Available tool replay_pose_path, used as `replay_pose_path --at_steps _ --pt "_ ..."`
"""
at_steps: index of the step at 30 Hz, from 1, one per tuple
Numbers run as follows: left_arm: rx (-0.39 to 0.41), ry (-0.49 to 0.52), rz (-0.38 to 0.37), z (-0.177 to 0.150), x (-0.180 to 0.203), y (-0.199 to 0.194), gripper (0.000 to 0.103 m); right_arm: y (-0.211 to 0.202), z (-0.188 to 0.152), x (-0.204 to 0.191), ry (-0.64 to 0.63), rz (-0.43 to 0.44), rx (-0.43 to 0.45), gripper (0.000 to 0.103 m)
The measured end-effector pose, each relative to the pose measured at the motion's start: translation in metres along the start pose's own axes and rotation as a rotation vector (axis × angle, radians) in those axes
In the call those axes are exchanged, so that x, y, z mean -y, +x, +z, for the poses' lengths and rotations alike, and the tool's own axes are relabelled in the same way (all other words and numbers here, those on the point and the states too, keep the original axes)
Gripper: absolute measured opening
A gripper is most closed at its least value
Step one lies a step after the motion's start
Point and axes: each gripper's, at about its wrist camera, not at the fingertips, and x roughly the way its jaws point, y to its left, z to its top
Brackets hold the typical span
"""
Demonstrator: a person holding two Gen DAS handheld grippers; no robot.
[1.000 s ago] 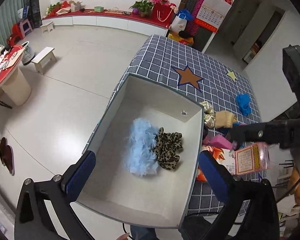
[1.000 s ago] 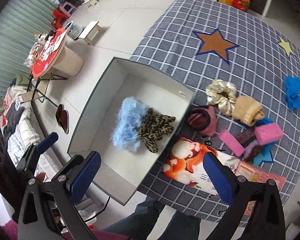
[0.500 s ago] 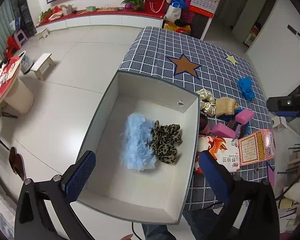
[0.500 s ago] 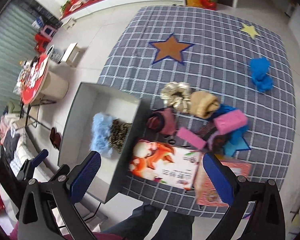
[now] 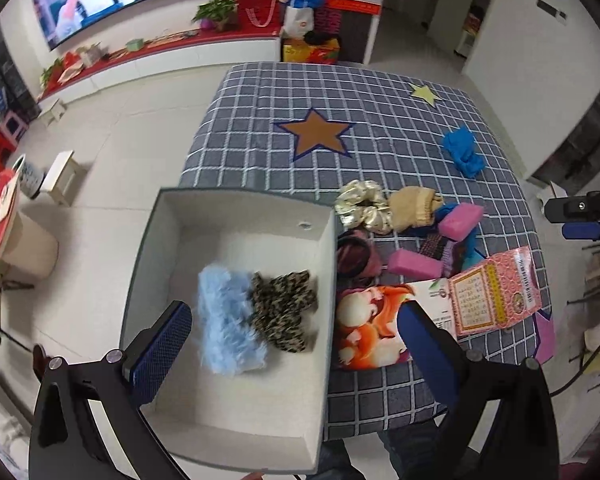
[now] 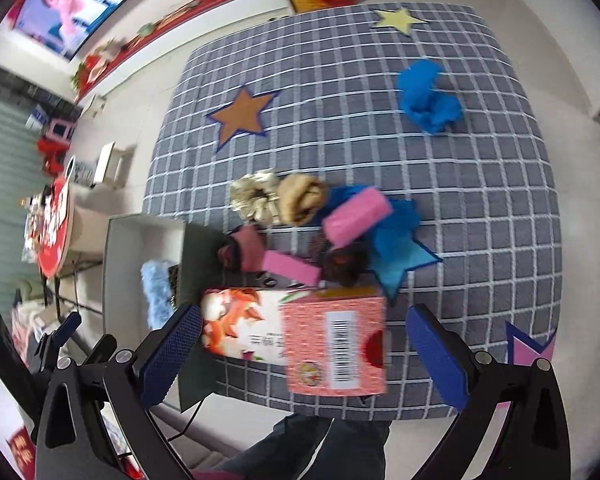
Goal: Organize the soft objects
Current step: 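Move both tools back toward the remaining items on the bed, then grasp the blue cloth with the right tool while the left tool grasps the beige sock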
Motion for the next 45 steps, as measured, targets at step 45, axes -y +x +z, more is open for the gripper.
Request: replay_pose_path --at_steps 45 --pt "-0.465 0.085 -0.021 0.126 0.161 0.235 0.103 0.101 0.12 0.14 0.079 -0.117 -0.063 0.103"
